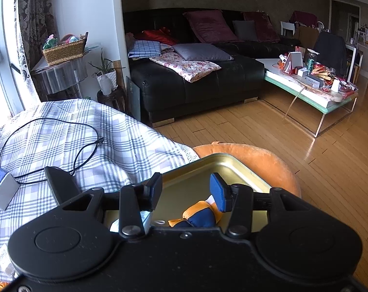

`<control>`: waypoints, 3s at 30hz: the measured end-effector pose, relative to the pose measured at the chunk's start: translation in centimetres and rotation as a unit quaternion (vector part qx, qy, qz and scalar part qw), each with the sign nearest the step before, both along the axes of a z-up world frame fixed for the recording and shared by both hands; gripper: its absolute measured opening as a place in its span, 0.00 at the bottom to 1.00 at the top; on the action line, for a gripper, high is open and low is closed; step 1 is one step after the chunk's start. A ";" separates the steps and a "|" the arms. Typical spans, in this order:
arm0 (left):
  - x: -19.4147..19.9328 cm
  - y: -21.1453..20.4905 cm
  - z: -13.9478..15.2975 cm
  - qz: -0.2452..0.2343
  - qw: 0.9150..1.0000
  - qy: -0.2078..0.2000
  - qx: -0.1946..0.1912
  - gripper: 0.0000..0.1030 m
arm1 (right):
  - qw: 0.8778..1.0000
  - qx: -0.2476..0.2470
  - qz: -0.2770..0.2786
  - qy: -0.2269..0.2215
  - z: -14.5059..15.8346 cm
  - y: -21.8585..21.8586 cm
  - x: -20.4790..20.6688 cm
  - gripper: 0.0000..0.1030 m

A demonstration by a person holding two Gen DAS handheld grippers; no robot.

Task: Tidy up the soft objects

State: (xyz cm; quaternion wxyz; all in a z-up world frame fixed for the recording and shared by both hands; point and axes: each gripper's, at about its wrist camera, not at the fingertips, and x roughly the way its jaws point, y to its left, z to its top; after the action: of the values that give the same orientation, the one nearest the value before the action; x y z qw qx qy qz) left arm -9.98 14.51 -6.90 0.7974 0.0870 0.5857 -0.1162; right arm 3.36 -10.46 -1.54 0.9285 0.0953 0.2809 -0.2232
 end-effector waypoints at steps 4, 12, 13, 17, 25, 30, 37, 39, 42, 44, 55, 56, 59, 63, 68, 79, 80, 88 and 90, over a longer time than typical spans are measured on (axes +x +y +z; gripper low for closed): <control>-0.6 -1.6 -0.9 -0.029 1.000 0.011 0.003 0.78 | 1.000 -0.012 0.002 0.000 0.0 0.3 0.0 0.45; 0.8 -3.5 -2.7 -0.031 0.997 -0.033 0.065 0.84 | 1.000 -0.004 -0.001 -0.002 -0.1 0.2 -0.1 0.45; 1.3 -3.4 -2.5 -0.023 0.995 -0.049 0.079 0.84 | 1.000 -0.005 0.000 -0.002 -0.1 0.2 -0.1 0.45; 4.2 -2.4 -1.8 0.018 0.985 -0.106 0.135 0.82 | 1.000 -0.007 0.000 -0.002 -0.1 0.4 -0.1 0.45; 7.9 1.3 1.4 0.086 0.988 -0.115 0.049 0.80 | 1.000 -0.015 0.004 0.002 -0.1 0.8 0.0 0.45; 7.5 3.8 3.9 0.113 0.985 -0.128 -0.001 0.84 | 0.999 -0.025 0.031 0.008 0.1 1.8 -0.3 0.45; 7.3 9.1 5.4 0.200 0.970 -0.138 -0.031 0.87 | 0.987 -0.021 0.161 0.021 -0.6 6.9 -1.2 0.45; 7.3 10.5 5.4 0.219 0.965 -0.140 -0.034 0.87 | 0.978 -0.006 0.204 0.028 -1.1 8.4 -1.3 0.45; 7.4 12.2 5.2 0.240 0.960 -0.141 -0.034 0.89 | 0.962 0.033 0.265 0.053 -2.4 10.6 -1.3 0.45; 7.5 13.1 4.9 0.252 0.957 -0.138 -0.039 0.90 | 0.951 0.055 0.295 0.073 -3.4 11.8 -1.3 0.45; 8.0 15.7 3.6 0.267 0.953 -0.135 -0.044 0.95 | 0.929 0.010 0.357 0.095 -6.8 16.8 -3.1 0.45; 7.9 15.8 3.5 0.265 0.953 -0.138 -0.043 0.95 | 0.928 0.011 0.360 0.097 -7.2 17.3 -3.1 0.45; 7.7 16.0 3.5 0.265 0.951 -0.155 -0.030 0.96 | 0.924 0.014 0.364 0.114 -8.3 18.3 -2.9 0.45; 7.5 15.8 3.4 0.264 0.948 -0.175 -0.024 0.98 | 0.924 0.003 0.357 0.138 -9.7 19.6 -2.7 0.45; 7.5 15.7 3.3 0.265 0.945 -0.194 -0.005 1.00 | 0.926 -0.001 0.342 0.160 -10.9 20.5 -2.1 0.45; 8.0 16.8 2.2 0.279 0.948 -0.153 -0.015 1.00 | 0.925 -0.006 0.348 0.154 -11.3 21.5 -2.0 0.48; 8.0 17.0 2.3 0.282 0.947 -0.153 -0.017 1.00 | 0.924 -0.004 0.349 0.156 -11.4 21.5 -2.0 0.49; 8.2 17.4 2.2 0.286 0.948 -0.139 -0.035 0.99 | 0.922 -0.003 0.349 0.171 -11.9 22.1 -1.7 0.50; 8.2 17.1 2.1 0.282 0.949 -0.137 -0.032 0.99 | 0.921 -0.002 0.348 0.173 -12.1 22.2 -1.6 0.51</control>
State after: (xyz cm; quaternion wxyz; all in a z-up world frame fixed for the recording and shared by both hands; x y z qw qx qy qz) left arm -1.78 31.63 -4.78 0.8728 -0.0921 0.4670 0.1076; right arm 1.81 11.78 -13.60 0.8850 -0.0505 0.4518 0.1006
